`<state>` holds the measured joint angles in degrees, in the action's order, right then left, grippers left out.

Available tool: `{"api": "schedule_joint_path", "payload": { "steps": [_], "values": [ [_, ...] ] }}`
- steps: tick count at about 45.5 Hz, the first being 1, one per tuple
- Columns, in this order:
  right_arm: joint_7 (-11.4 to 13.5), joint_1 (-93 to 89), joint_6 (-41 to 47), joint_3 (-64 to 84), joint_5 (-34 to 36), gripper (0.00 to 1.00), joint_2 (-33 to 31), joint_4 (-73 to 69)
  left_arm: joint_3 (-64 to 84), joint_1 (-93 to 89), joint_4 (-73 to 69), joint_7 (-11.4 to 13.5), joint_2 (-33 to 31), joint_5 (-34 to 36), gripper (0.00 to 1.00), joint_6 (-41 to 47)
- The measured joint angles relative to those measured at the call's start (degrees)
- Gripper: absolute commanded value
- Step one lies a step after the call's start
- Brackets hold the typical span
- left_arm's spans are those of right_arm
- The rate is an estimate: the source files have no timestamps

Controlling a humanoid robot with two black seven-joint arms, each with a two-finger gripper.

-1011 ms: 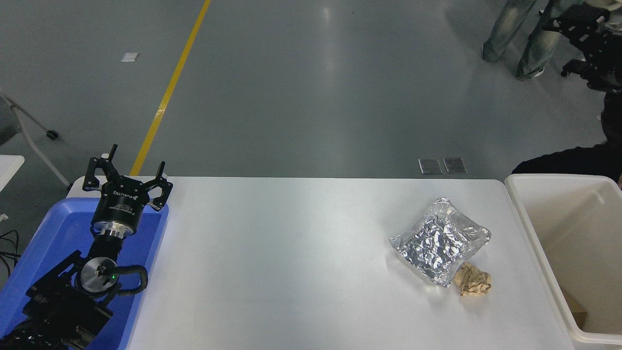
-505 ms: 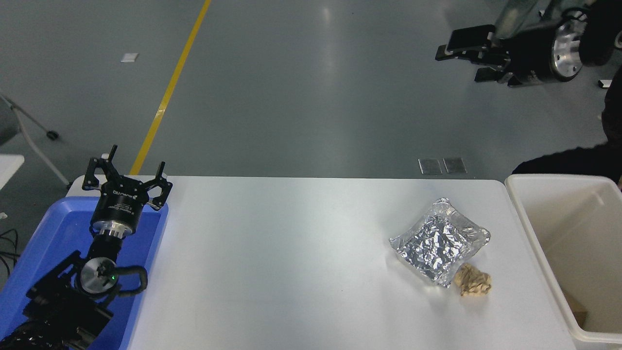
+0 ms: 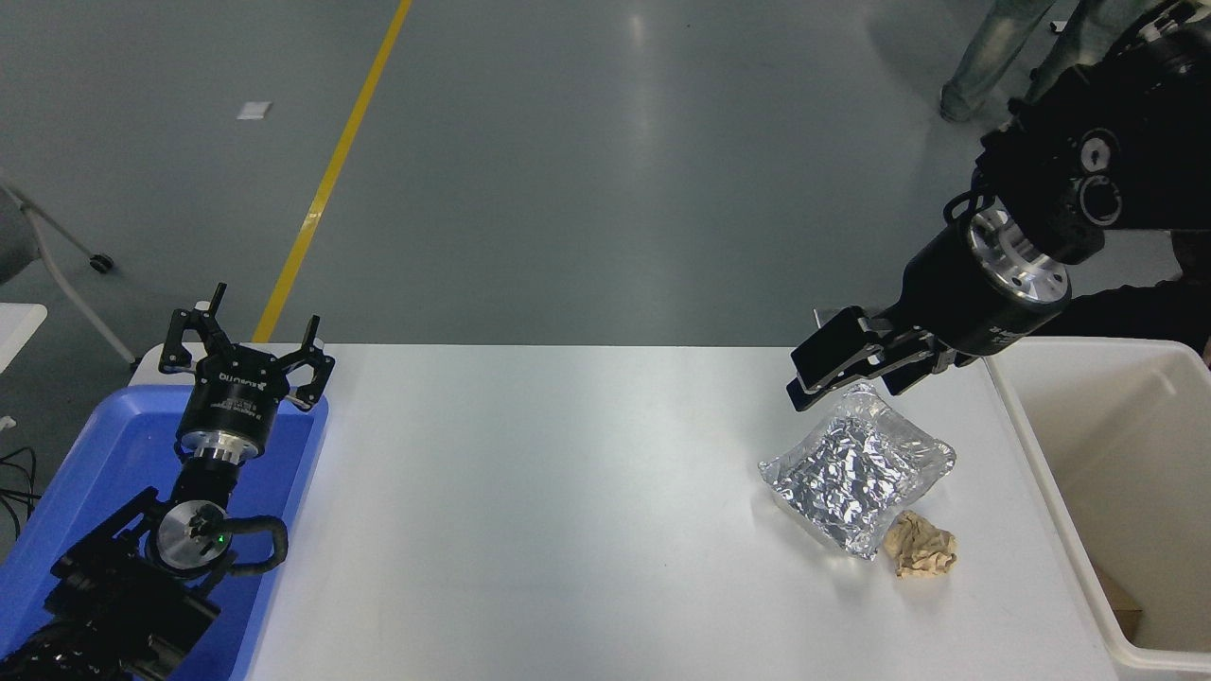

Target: Pick up paper cup place in dustbin

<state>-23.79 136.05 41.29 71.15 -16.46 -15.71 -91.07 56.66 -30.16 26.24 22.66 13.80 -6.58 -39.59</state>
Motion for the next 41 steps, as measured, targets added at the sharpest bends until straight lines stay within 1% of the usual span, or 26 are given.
{"api": "schedule_joint_path", "payload": {
  "steps": [6, 13, 22, 29, 41],
  "values": [
    [-0.02, 0.5, 1.76, 0.81, 4.81, 1.0, 0.49, -0.39, 0.01, 0.01, -0.01, 0.01, 0.0, 0.0, 1.0, 0.02],
    [0.43, 0.82, 2.76, 2.78, 6.47, 1.0, 0.78, -0.25, 0.02, 0.01, -0.02, 0.03, 0.0, -0.01, 1.0, 0.03],
    [1.36, 0.92, 3.35, 4.63, 0.97, 1.0, 1.04, -0.24, 0.03, 0.01, -0.03, 0.03, 0.0, -0.01, 1.0, 0.03],
    [1.73, 0.93, 3.55, 5.39, -2.04, 1.0, 1.2, -0.16, 0.03, 0.01, -0.03, 0.05, 0.0, -0.01, 1.0, 0.03],
    [1.8, 0.33, 3.66, 5.83, -2.32, 1.0, 1.25, 0.97, 0.03, 0.01, -0.03, 0.06, 0.0, -0.01, 1.0, 0.04]
  ]
}}
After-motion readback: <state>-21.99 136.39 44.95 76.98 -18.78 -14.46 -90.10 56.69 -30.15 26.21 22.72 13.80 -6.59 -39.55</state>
